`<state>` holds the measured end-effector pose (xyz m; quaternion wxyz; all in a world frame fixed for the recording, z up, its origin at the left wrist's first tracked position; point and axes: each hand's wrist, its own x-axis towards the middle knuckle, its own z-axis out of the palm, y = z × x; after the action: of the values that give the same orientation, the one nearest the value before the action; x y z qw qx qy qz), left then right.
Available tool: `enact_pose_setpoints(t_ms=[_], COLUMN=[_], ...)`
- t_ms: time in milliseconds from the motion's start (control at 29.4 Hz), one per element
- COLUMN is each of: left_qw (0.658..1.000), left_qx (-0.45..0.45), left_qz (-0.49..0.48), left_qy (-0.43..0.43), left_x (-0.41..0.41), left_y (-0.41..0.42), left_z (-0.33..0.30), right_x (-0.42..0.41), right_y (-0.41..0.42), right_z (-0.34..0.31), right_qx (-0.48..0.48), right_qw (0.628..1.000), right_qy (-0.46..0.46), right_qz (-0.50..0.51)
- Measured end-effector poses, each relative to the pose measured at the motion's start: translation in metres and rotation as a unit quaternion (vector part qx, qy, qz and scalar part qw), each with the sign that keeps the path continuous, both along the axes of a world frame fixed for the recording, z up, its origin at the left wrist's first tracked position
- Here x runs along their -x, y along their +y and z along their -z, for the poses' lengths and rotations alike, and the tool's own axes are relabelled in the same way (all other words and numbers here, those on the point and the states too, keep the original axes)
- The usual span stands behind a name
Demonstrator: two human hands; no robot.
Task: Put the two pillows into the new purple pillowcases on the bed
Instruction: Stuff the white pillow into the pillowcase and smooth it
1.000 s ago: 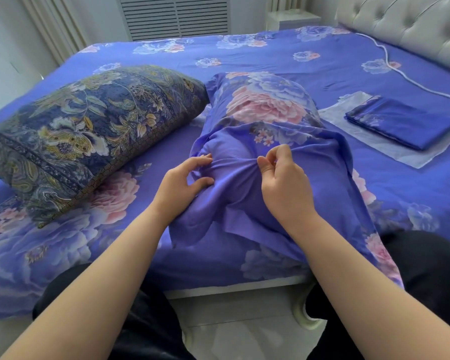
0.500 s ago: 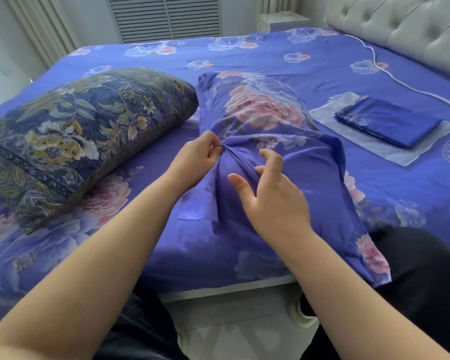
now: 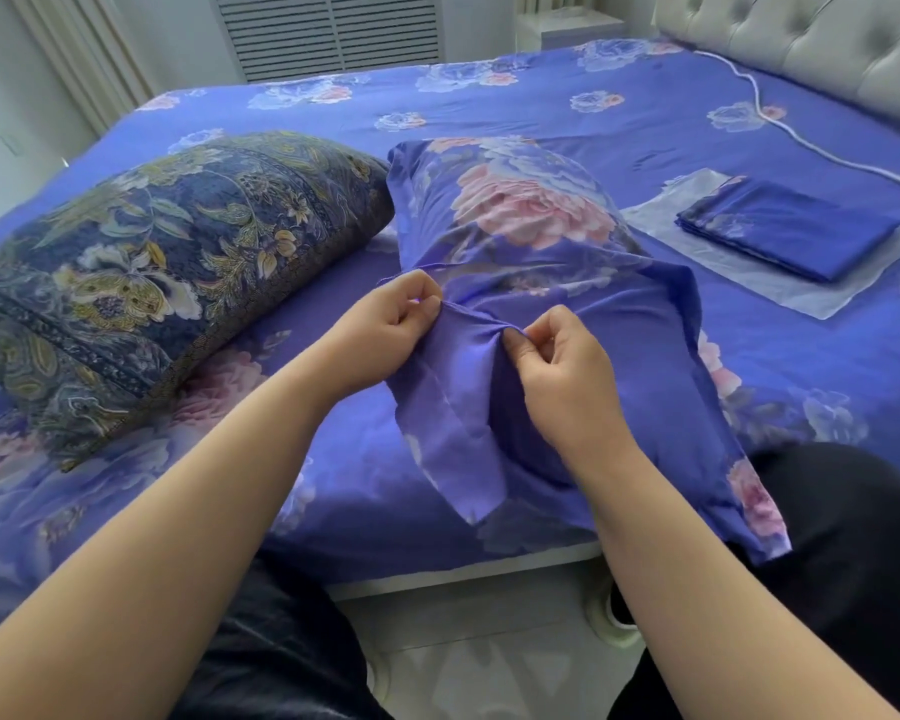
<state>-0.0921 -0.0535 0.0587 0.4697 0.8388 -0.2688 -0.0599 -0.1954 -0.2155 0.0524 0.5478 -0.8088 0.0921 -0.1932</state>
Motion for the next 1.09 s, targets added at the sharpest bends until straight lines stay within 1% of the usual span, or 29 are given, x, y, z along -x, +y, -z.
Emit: enact_pose_setpoints(t_ms=[68,136,170,238,306,340,408,442,544,578,714,782,816,850,884,918,952,986,1020,1054,1088], left_qw=[0.997,0.987,0.978,0.970,0.975,0.978,0.982,0.980,0.961,0.956,0.939,0.925,0.920,0.918,0.920,0.924,0.928,0.925,0.917,0.911,0.912], left_qx=[-0.071,-0.143,-0.176,-0.200,-0.177,-0.156,-0.123,-0.139,-0.258,-0.278,-0.298,-0.340,-0.358,-0.370,-0.380,-0.381,-0.353,-0.303,-0.253,-0.215,-0.203], left_qz=[0.011,0.049,0.068,0.076,0.052,0.042,0.055,0.070,0.079,0.082,0.099,0.089,0.082,0.079,0.068,0.044,0.004,-0.033,-0.056,-0.066,-0.065], left_qy=[0.004,0.058,0.089,0.119,0.126,0.130,0.136,0.125,0.054,0.053,0.140,0.143,0.137,0.119,0.072,-0.006,-0.120,-0.228,-0.304,-0.345,-0.350], left_x=[-0.004,-0.008,-0.009,-0.012,-0.008,-0.006,-0.002,0.000,0.004,0.002,-0.007,-0.008,-0.008,-0.008,-0.005,-0.002,0.005,0.015,0.028,0.042,0.054], left_y=[-0.007,-0.014,-0.016,-0.016,-0.010,-0.006,0.007,0.014,0.027,0.029,0.035,0.028,0.022,0.016,0.012,0.010,0.010,0.012,0.013,0.014,0.016], left_z=[0.003,0.007,0.009,0.015,0.014,0.012,0.008,0.006,0.012,0.017,0.038,0.041,0.040,0.039,0.037,0.036,0.035,0.036,0.036,0.036,0.040], right_x=[-0.001,-0.004,-0.006,-0.012,-0.018,-0.021,-0.026,-0.030,-0.035,-0.034,-0.020,-0.011,-0.007,-0.004,-0.003,-0.003,-0.005,-0.009,-0.013,-0.019,-0.024], right_y=[-0.001,-0.002,-0.002,-0.001,0.003,0.006,0.009,0.010,0.014,0.017,0.025,0.027,0.028,0.029,0.030,0.031,0.032,0.032,0.031,0.030,0.027], right_z=[0.009,0.017,0.021,0.026,0.028,0.028,0.028,0.029,0.031,0.033,0.039,0.038,0.037,0.036,0.036,0.038,0.039,0.040,0.041,0.042,0.044], right_qx=[-0.110,-0.170,-0.158,-0.041,0.069,0.096,0.123,0.129,0.147,0.156,0.170,0.177,0.196,0.225,0.257,0.285,0.305,0.314,0.306,0.279,0.239], right_qw=[0.993,0.982,0.982,0.986,0.977,0.972,0.965,0.962,0.955,0.952,0.946,0.944,0.940,0.935,0.931,0.929,0.928,0.928,0.931,0.939,0.947], right_qy=[0.034,0.074,0.092,0.131,0.167,0.181,0.201,0.206,0.210,0.209,0.186,0.181,0.181,0.175,0.162,0.144,0.130,0.124,0.127,0.135,0.148], right_qz=[-0.016,-0.036,-0.051,-0.092,-0.110,-0.113,-0.119,-0.122,-0.147,-0.160,-0.203,-0.212,-0.213,-0.211,-0.202,-0.187,-0.171,-0.158,-0.151,-0.150,-0.152])
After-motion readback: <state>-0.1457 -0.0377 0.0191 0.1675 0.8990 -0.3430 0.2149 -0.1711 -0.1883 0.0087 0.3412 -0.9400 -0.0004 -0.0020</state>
